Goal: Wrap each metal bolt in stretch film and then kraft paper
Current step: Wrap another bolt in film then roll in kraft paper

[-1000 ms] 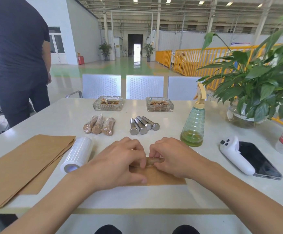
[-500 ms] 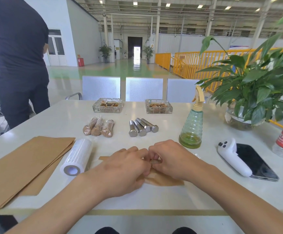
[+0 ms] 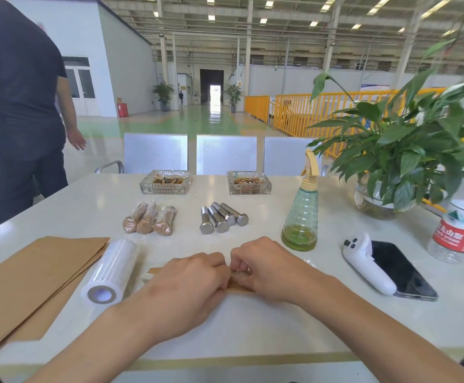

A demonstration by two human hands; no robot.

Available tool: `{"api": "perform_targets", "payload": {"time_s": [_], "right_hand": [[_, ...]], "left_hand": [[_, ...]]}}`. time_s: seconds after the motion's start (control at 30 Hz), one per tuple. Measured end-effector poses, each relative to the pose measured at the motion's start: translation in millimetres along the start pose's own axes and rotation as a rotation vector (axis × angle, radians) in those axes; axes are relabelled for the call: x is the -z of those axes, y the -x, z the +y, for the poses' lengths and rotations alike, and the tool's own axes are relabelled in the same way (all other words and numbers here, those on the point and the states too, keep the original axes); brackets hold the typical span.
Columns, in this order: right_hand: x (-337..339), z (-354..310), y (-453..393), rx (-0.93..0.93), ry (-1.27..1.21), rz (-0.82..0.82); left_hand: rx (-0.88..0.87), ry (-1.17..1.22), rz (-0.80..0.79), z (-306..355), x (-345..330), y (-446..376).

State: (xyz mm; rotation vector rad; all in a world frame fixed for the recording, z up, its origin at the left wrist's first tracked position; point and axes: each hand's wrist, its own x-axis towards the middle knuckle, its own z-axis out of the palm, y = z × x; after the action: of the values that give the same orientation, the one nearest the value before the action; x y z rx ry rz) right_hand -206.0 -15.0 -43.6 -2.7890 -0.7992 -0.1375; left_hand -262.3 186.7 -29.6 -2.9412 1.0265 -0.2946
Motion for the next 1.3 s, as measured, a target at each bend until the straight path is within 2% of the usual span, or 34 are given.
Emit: {"api": "perform_targets", "payload": {"time_s": [0.4,0.73,0.87,1.0,1.13,1.3], "right_hand": [[22.0,-11.1,-1.2,-0.033,-0.004,-0.091],[40.5,-13.7,13.0,-0.164,-0.112,-0.224],[34.3,-14.7,12.1,-0.09,-0.025,-0.133],[33.1,-14.7,8.3,-0.103,-0.021,-0.094],[28.8,-15.2,7.4,-0.117,-0.012,-0.045],[25.8,-16.9,6.7,-0.109,0.008,-0.009]], "left_hand": [[0.123,0.152,0.159,-11.3,-6.2,-2.2],[0.254,0.204,0.166,-11.0,-8.0,-10.6],[0.269,0.257,0.201,-13.8,-9.5,-12.7],[0.27,0.265,0.184,-17.9,-9.4,-19.1],[0.28,0.229,0.118,-27.6,-7.4,-21.8],[0.34,0.317,-0.001,-42.9,1.3,-20.1]]}}
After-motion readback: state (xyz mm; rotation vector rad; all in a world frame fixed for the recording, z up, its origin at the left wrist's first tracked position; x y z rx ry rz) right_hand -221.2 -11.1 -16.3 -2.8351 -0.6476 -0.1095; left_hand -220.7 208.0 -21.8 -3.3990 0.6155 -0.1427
